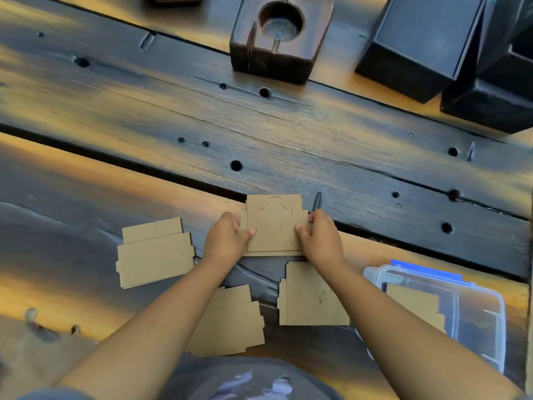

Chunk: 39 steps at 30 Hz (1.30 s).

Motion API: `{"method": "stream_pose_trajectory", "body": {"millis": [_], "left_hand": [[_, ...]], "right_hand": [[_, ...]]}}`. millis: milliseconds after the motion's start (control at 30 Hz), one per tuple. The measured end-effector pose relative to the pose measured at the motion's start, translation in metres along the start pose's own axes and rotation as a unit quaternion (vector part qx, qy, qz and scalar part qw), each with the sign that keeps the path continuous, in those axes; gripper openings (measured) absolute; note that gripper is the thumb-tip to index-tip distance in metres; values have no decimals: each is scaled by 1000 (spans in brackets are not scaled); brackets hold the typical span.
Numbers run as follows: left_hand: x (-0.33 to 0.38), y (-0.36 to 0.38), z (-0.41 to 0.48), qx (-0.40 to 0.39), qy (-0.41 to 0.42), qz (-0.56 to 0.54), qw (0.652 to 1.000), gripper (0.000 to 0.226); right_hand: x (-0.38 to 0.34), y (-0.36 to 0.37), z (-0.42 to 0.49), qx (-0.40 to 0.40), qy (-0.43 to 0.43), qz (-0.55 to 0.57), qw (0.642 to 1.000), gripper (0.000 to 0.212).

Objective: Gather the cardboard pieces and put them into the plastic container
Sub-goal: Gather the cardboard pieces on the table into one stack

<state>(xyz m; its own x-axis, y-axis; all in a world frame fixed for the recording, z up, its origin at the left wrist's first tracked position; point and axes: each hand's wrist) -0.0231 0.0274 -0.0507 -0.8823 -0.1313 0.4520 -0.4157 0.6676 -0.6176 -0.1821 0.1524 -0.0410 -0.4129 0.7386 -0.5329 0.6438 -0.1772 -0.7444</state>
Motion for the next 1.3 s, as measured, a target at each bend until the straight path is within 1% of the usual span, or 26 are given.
{"method": "stream_pose_trajectory", "body": {"millis": [200,333,533,667,767,900,1067,1300], "left_hand": [[-13,-10,-29,7,-6,-46,999,39],[-36,-19,-62,16,-27,-101,994,36],[-83,-18,-121,56,-61,-151,985,33],[-109,-20,-148,85,-72,-154,982,30],[-130,-25,-160,89,-72,-151,982,30],[-150,-30,-163,78,-79,-119,987,28],[-178,-40,-150,16,-97,-99,990,25],[-197,-40,-133,-10,-90,-62,994,29]], "right_hand": [[-7,-4,-23,21,-22,25,999,29],[-12,0,-55,24,-68,54,996,26],[-15,15,-100,-13,-120,61,991,25],[-17,30,-125,-48,-131,65,988,25],[-21,43,-143,-58,-133,61,988,25],[-20,59,-159,-64,-125,41,989,27],[-26,82,-173,-60,-100,1,993,29],[-30,104,-176,-61,-55,-41,996,26]]}}
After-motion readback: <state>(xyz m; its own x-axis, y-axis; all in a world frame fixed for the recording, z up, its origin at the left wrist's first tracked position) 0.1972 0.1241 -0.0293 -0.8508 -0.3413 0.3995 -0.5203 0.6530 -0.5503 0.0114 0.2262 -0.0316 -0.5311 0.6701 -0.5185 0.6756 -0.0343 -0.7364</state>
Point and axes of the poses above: each hand's wrist, its own z-axis towards the middle knuckle, its own y-axis out of the palm, x = y × z, and after that the axes turned 8 degrees about -y, right-handed
